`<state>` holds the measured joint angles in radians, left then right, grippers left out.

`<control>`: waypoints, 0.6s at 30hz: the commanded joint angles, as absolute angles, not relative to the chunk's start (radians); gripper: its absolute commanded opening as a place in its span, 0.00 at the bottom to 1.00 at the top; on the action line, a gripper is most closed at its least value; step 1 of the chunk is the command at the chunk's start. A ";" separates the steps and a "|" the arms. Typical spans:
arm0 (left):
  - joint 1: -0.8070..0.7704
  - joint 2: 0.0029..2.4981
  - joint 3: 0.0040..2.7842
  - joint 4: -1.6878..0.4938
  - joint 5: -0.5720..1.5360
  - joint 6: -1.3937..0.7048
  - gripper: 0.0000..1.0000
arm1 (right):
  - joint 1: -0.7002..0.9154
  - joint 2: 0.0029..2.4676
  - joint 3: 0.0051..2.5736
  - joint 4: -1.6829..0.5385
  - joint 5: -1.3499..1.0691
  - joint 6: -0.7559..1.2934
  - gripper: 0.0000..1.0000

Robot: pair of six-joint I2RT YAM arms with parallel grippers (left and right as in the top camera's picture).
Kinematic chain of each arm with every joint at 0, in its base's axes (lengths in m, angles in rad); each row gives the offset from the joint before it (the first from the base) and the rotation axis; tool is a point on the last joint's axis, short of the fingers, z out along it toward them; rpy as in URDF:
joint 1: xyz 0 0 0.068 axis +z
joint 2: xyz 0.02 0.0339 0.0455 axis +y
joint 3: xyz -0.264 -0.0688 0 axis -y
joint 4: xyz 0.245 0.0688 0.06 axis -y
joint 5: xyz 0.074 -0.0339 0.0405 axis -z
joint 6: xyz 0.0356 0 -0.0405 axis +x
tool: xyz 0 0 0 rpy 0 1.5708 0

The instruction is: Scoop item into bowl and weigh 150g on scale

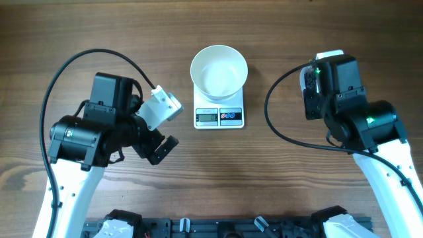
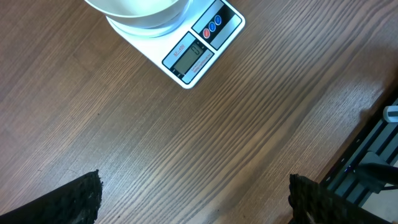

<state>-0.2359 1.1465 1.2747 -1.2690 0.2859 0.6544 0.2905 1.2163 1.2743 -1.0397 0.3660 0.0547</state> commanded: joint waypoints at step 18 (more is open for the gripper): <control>-0.231 1.151 1.280 -1.269 0.287 0.677 1.00 | 0.287 1.206 1.303 -0.962 0.177 0.395 0.04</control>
